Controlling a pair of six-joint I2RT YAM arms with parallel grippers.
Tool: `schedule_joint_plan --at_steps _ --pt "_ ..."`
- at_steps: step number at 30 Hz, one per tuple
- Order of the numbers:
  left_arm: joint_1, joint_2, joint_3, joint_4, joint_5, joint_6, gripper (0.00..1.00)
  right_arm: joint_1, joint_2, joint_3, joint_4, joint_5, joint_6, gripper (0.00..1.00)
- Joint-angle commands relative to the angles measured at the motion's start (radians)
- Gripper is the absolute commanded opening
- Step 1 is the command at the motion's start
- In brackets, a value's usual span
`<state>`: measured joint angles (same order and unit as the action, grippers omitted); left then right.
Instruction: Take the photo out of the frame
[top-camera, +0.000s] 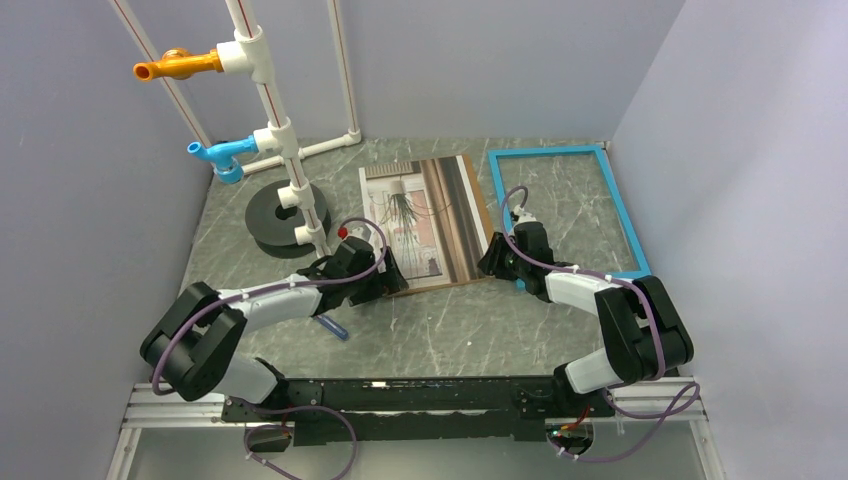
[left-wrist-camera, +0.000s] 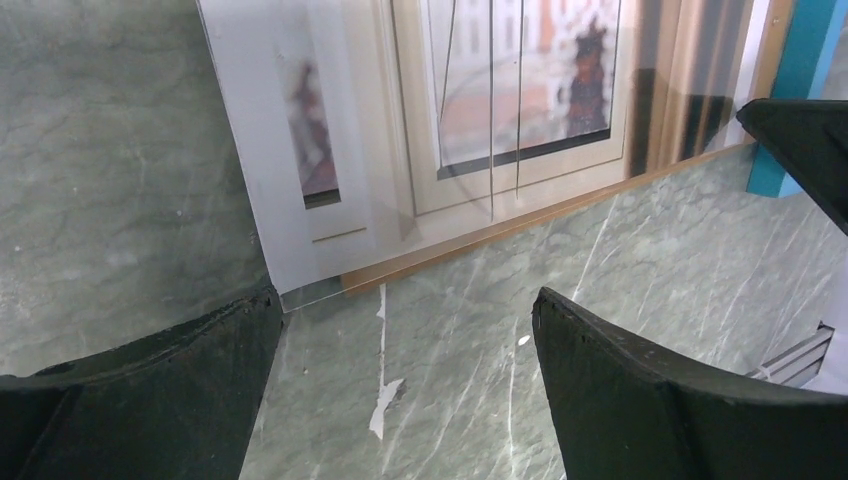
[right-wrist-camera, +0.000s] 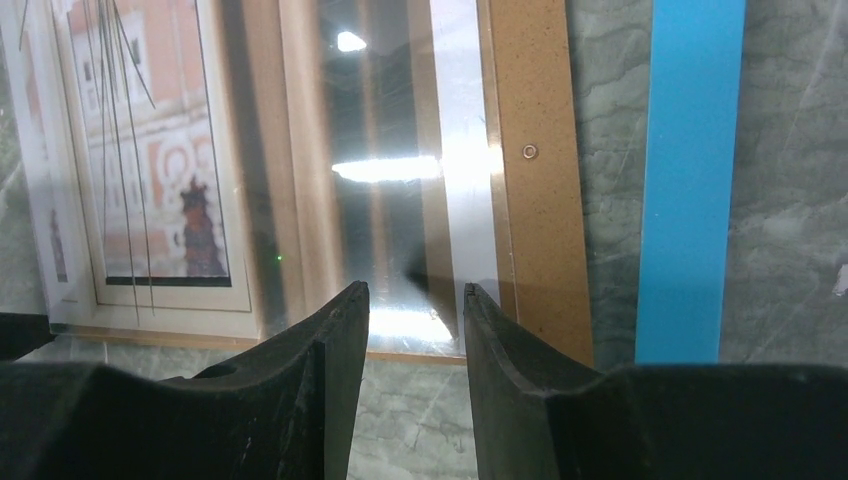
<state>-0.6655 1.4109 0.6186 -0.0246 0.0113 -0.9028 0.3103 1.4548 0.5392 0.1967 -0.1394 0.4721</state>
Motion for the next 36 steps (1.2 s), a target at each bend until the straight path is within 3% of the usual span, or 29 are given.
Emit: schedule_joint_plan --at_steps 1,17,28,36 --pt "-0.002 0.043 -0.025 0.081 0.042 -0.034 0.99 0.002 0.015 0.003 0.011 -0.01 -0.009 0.42" --pt "-0.019 -0.092 0.009 0.0 0.046 -0.042 0.99 0.005 0.022 0.004 0.018 -0.023 -0.01 0.42" --pt "-0.022 -0.033 0.046 -0.081 -0.008 -0.042 0.99 0.009 0.026 0.008 0.015 -0.018 -0.013 0.42" --pt "-0.022 0.065 0.05 0.016 0.037 -0.045 0.99 0.009 0.027 0.007 0.018 -0.02 -0.014 0.42"
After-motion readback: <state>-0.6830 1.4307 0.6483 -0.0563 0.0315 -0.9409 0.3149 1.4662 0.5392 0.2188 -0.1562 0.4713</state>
